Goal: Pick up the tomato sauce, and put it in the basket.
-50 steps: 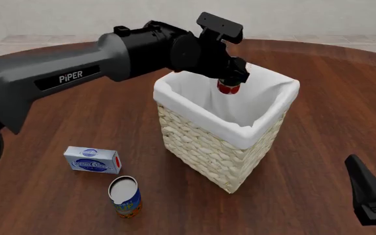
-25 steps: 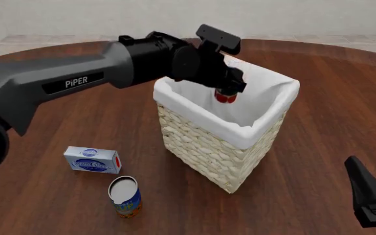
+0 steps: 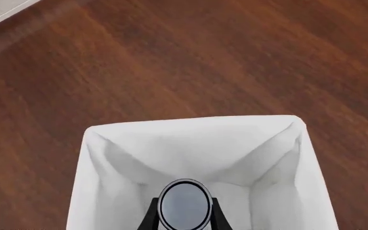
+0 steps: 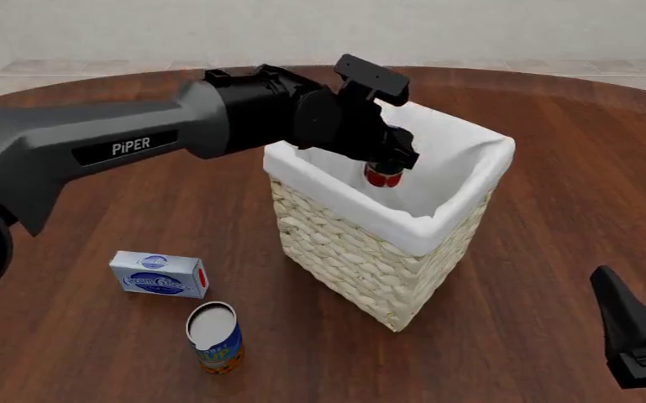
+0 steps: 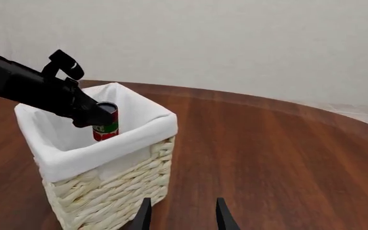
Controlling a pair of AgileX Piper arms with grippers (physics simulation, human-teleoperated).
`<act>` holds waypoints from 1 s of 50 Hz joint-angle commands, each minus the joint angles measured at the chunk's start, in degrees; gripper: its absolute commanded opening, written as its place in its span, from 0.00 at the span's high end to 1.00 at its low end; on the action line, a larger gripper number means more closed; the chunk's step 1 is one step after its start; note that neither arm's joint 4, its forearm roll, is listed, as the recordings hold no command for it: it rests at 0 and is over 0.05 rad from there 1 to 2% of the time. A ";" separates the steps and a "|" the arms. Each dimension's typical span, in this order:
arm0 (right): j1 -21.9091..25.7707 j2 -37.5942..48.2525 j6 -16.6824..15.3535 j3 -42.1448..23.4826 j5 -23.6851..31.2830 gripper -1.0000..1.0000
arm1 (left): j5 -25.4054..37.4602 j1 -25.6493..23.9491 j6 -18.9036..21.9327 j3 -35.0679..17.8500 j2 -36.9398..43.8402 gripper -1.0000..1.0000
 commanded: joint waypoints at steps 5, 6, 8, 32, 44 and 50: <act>0.28 -0.29 -0.06 0.00 0.27 0.00 | 0.39 0.46 1.19 -0.82 0.09 0.00; 0.26 -0.27 -0.07 0.00 0.27 0.00 | 0.41 0.59 1.39 -0.95 0.10 0.00; 0.25 -0.22 -0.01 0.00 0.19 0.00 | 0.46 0.59 1.23 -1.03 0.13 0.00; 0.32 -0.73 0.00 0.00 0.62 0.00 | 0.65 0.85 1.62 -1.77 -0.24 0.00; 0.40 -0.86 0.02 -0.01 0.75 0.00 | 2.49 1.61 2.58 -4.47 -1.60 0.00; 0.43 -1.02 0.04 -0.01 0.90 0.00 | 3.34 1.67 3.10 -5.41 -2.06 0.00</act>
